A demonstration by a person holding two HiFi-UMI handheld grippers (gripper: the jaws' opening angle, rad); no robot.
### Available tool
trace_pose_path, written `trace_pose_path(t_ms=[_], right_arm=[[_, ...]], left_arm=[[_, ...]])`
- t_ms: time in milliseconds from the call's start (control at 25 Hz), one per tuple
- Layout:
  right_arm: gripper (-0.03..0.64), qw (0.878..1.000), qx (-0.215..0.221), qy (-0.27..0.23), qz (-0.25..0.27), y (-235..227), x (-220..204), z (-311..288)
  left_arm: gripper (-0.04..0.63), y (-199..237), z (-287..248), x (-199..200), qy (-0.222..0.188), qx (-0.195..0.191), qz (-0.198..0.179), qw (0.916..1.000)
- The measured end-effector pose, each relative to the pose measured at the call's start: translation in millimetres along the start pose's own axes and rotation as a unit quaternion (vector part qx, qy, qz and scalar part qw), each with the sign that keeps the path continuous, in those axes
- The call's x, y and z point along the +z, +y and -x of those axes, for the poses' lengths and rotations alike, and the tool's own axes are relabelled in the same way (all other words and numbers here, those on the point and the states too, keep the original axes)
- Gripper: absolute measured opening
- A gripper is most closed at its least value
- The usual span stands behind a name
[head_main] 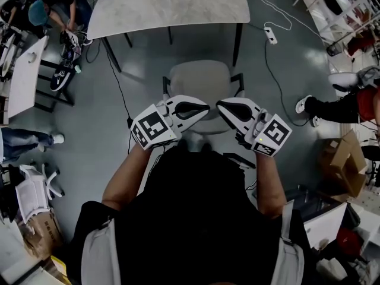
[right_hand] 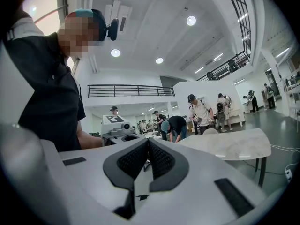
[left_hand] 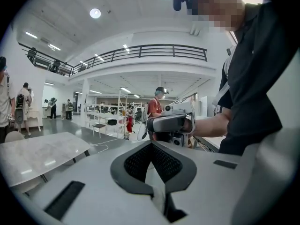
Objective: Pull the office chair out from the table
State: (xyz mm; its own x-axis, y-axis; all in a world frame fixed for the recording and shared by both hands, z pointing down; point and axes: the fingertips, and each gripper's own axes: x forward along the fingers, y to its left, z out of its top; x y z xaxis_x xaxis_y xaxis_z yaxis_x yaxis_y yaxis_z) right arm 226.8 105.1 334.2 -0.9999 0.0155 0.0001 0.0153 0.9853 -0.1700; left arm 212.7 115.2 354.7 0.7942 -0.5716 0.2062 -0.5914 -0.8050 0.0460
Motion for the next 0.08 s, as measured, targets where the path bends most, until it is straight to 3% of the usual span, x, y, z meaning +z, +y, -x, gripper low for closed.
trace_pose_path(t_ms=[80], right_arm=[[0.02, 1.0, -0.001, 0.001, -0.002, 1.2, -1.3, -3.6]], left_arm=[[0.012, 1.0, 3.6, -1.1, -0.001, -0.001, 0.002, 1.0]])
